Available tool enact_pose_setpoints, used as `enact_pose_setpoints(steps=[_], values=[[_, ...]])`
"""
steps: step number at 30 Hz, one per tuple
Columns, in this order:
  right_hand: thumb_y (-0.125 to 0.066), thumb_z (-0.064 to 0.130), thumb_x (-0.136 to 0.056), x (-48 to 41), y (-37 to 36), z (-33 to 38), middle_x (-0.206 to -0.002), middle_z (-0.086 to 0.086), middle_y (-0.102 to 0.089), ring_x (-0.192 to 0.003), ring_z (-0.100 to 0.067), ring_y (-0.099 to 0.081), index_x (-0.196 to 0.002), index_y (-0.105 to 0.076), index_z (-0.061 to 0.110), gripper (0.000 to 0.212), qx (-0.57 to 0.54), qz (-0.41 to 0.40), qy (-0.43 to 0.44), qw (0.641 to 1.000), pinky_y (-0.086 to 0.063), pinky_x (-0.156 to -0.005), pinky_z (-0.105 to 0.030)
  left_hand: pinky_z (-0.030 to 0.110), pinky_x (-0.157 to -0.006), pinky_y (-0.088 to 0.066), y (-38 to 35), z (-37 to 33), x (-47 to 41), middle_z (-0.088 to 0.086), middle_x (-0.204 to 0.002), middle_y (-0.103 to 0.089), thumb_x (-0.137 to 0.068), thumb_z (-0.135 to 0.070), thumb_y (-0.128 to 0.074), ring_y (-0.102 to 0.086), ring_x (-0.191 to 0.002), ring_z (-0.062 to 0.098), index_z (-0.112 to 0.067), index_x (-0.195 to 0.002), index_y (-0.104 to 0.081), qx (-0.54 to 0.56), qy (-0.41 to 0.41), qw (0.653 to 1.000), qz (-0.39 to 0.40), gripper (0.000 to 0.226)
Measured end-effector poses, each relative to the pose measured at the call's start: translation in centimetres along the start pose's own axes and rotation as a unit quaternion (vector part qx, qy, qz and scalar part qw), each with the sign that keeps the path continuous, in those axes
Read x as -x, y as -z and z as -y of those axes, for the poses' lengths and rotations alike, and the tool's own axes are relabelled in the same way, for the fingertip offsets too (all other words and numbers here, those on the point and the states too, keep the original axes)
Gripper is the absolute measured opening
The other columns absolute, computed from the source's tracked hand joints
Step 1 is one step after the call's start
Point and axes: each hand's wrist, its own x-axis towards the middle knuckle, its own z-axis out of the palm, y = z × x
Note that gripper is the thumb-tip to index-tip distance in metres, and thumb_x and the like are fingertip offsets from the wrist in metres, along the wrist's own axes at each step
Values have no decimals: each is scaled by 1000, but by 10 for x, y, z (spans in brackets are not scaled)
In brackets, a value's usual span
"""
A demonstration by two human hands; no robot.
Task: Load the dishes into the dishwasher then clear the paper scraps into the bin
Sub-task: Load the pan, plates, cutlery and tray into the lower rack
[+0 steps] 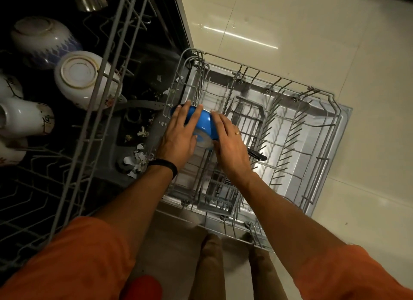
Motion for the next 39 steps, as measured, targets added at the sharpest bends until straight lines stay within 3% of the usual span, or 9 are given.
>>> enact_pose_setpoints(steps=[5, 10, 14, 19, 25, 29, 35, 39], values=[[-69, -5, -86, 12, -14, -12, -171, -4, 10, -155, -42, -5, -163, 2, 22, 108, 46, 35, 25, 998, -58, -93, -44, 47, -120, -33, -6, 0, -17, -2, -171, 2, -95, -6, -62, -4, -157, 28, -32, -163, -10, -10, 3, 1000, 11, 89], [-60, -11, -89, 0, -12, -23, -168, 5, 24, -155, -39, 10, -162, 11, 29, 109, 28, 61, 21, 998, -62, -86, -43, 50, -118, -36, -14, -3, -31, 3, -170, 15, -97, -11, -59, 6, -156, 31, -30, -162, 2, -45, 8, 997, 57, 91], [-59, -4, -93, -13, -7, -28, -167, 6, 27, -155, -39, 8, -161, 14, 30, 105, 38, 88, 10, 995, -59, -92, -46, 51, -119, -34, -18, -3, -38, 7, -169, 18, -97, -13, -60, 9, -156, 33, -29, -162, 5, -87, 10, 993, 83, 93], [-66, 9, -93, -36, 2, -29, -168, -3, 24, -155, -39, 7, -161, 16, 26, 108, 86, 145, -25, 985, -31, -120, -57, 53, -119, -31, -14, -9, -63, 8, -169, 14, -97, -20, -63, 4, -156, 36, -31, -161, 6, -113, 25, 986, 117, 95], [-75, 20, -89, -47, 12, -35, -167, -7, 25, -156, -36, 8, -160, 20, 23, 118, 116, 192, -19, 974, -24, -124, -54, 57, -114, -35, -23, -8, -73, 7, -169, 17, -92, -18, -70, 5, -156, 36, -34, -161, 9, -119, 30, 984, 132, 106], [-68, 19, -94, -33, 15, -30, -169, -8, 19, -156, -35, 11, -161, 15, 20, 107, 134, 144, 11, 980, -18, -125, -50, 50, -116, -35, -20, -5, -61, 11, -169, 11, -96, -17, -63, 1, -156, 38, -30, -162, 6, -137, 9, 986, 94, 96], [-66, 15, -94, -13, 1, -27, -167, -3, 25, -156, -35, 10, -160, 18, 24, 107, 118, 125, 13, 985, -26, -121, -49, 49, -112, -43, -22, 6, -39, 9, -169, 17, -94, -14, -63, 4, -156, 36, -30, -161, 9, -141, -5, 987, 74, 99], [-68, 18, -93, -23, 4, -24, -167, -3, 25, -156, -38, 6, -160, 18, 25, 109, 104, 143, -8, 984, -32, -121, -52, 48, -115, -35, -16, -3, -51, 10, -169, 12, -96, -20, -63, 0, -156, 35, -31, -162, 6, -147, 5, 985, 88, 96]])
